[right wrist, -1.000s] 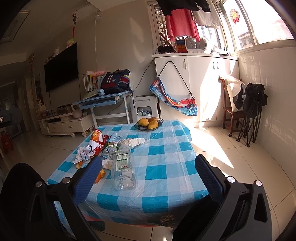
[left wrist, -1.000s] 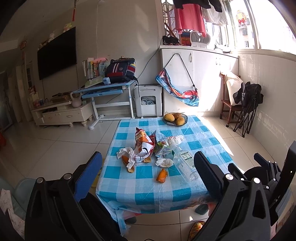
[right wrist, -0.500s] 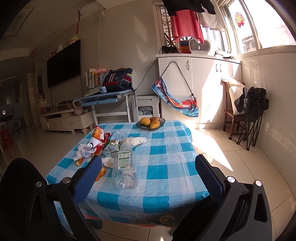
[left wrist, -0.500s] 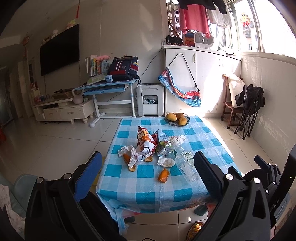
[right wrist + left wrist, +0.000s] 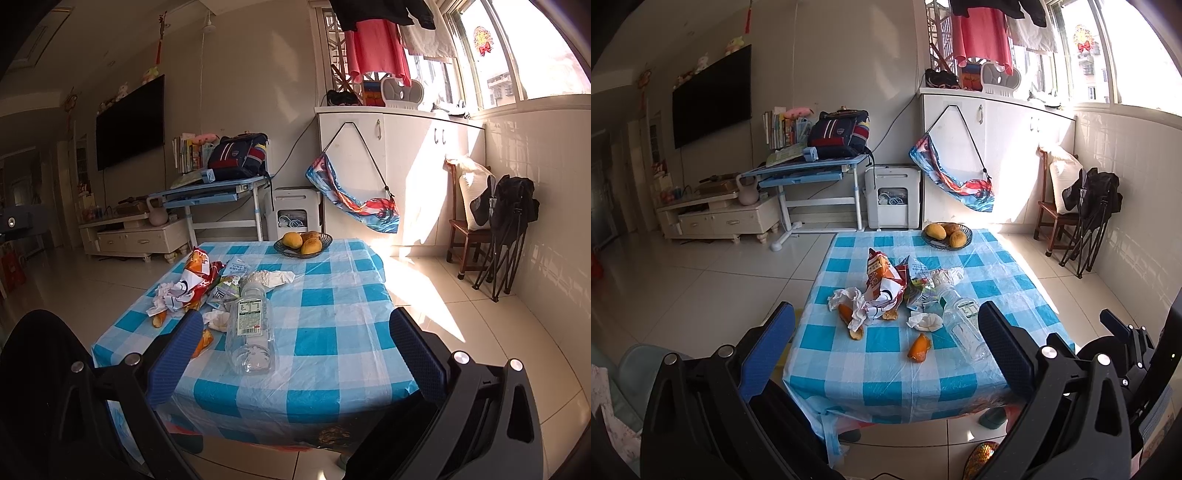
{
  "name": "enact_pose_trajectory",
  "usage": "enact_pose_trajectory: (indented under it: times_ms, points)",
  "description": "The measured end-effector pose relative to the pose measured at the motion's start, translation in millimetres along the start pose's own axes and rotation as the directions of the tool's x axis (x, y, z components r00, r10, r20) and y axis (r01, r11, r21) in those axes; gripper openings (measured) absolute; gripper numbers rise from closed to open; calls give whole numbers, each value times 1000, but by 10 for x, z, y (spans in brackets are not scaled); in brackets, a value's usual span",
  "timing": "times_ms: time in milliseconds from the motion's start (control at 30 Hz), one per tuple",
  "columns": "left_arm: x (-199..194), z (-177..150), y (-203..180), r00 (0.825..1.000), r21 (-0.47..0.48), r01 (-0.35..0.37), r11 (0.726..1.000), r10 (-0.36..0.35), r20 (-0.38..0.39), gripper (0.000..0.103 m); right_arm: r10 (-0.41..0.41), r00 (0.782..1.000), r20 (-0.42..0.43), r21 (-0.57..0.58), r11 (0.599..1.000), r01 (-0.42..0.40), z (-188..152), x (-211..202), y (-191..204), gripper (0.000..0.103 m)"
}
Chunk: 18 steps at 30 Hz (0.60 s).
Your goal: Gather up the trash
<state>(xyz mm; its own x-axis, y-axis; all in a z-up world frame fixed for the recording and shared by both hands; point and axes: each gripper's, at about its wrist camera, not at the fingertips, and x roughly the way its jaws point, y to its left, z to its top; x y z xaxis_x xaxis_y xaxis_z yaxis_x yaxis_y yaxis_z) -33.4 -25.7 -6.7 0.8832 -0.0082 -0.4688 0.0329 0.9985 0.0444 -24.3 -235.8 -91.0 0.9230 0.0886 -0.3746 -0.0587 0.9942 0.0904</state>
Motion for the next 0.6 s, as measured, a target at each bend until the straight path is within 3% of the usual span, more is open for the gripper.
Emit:
enact_pose_trajectory:
  times_ms: [367,600]
  points:
    - [100,-109,87,1000,-12,-7,1000,6,-13,96,4,1000,-11,-30,1000,-4,-17,21,65,97]
    - [195,-126,340,999,-60,-41,997,39,-36,96,23,999,-30,-51,998,-24,5,65,151,97]
